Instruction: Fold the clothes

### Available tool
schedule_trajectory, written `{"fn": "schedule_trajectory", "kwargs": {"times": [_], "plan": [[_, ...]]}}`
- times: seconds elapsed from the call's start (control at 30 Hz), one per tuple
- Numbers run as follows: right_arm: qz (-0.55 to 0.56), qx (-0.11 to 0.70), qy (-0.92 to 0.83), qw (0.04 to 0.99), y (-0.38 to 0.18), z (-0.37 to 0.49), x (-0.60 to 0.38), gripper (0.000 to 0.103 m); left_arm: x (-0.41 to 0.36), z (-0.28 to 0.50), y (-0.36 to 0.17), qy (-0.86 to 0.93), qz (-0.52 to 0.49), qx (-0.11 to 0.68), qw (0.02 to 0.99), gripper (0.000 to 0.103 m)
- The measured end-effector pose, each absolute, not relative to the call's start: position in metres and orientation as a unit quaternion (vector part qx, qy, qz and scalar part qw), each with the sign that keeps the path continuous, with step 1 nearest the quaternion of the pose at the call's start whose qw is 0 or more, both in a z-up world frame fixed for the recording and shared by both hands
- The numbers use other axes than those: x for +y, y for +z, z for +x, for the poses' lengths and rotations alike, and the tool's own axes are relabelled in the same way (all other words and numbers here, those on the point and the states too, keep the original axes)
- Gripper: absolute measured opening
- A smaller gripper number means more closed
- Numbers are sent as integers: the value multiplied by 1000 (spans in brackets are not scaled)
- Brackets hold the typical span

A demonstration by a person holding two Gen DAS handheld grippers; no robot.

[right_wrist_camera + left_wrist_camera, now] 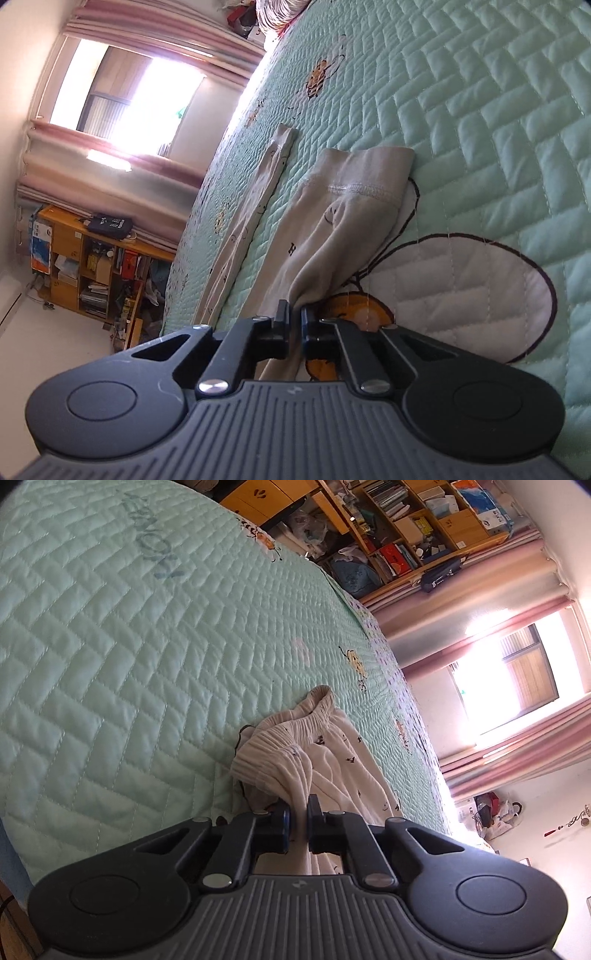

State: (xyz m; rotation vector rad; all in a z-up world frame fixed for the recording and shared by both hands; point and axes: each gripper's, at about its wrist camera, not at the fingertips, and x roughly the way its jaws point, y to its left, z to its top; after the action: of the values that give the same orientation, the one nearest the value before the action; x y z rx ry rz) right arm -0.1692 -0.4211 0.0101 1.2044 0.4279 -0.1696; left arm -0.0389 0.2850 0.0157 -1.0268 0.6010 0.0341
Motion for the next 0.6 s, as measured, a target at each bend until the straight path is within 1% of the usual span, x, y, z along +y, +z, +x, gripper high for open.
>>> {"fn": "schedule_trajectory", "kwargs": {"times": [0.23,0.37,0.6], "plan": [[552,170,-71,813,38,-168,-422,6,289,-39,31,5,-501,252,828,6],[540,168,-65,822,58,-159,-423,6,286,-32,48,-8,-500,241,832,6],[542,170,-78,820,75,-139,-430,6,282,-11,71,-23,-501,228,834,6]]}}
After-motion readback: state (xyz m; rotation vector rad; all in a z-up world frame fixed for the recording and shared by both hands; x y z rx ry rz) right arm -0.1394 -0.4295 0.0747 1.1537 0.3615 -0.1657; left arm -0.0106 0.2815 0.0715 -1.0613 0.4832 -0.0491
